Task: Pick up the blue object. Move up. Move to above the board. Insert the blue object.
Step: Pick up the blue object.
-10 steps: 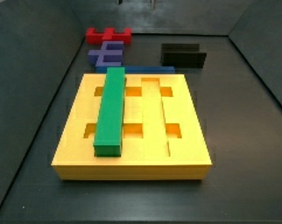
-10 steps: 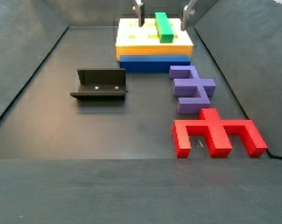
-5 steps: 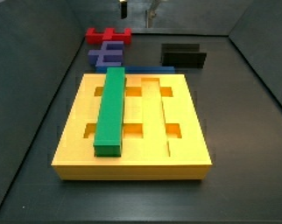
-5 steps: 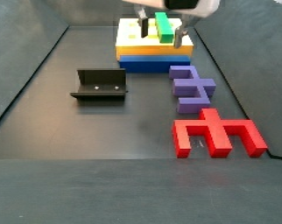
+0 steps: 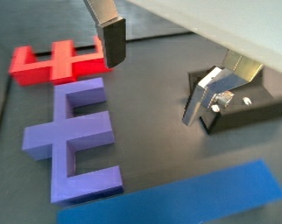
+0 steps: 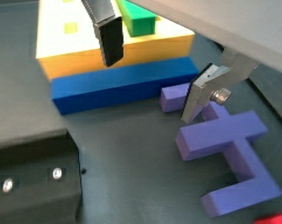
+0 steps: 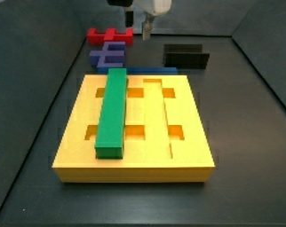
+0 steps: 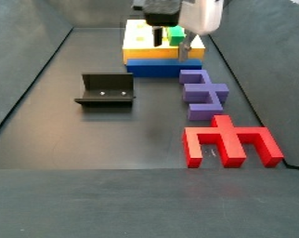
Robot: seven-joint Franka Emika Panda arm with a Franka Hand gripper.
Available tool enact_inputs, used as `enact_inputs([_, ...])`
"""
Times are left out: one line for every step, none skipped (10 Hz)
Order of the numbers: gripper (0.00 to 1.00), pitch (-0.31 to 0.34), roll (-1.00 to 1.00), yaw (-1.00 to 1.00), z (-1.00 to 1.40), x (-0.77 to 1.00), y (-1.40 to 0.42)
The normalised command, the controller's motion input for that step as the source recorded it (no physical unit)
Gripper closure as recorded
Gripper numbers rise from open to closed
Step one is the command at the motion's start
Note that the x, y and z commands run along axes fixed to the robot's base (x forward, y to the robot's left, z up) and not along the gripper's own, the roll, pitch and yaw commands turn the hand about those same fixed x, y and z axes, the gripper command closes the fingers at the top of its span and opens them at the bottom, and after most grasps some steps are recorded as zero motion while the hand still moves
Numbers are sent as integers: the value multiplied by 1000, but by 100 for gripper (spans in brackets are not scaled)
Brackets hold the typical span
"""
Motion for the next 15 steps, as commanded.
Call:
enact_inputs([0, -73, -139, -834, -137, 0, -197])
enact_inputs([0, -59, -121, -826, -114, 0, -231])
enact_inputs([0, -40, -100, -834, -149, 0, -237])
enact_inputs([0, -17, -84, -837, -151, 0, -249])
enact_inputs([0, 0, -57, -811, -123, 0, -317])
enact_inputs([0, 0, -33, -794, -157, 0, -357])
enact_inputs([0, 0, -3, -800, -209, 0, -380])
enact_inputs([0, 0, 0, -749, -263, 0, -449])
enact_inputs([0, 0, 0, -480, -414, -17, -274])
enact_inputs([0, 0, 111, -206, -403, -100, -94])
enact_inputs([0, 0, 233, 0, -429, 0, 0])
enact_inputs([0, 0, 247, 31, -369, 0, 0])
enact_inputs([0, 0, 207, 3, -246, -54, -23])
enact_inputs([0, 0, 167, 31, -180, -26, -166])
enact_inputs([0, 0, 151, 63, -186, 0, -189])
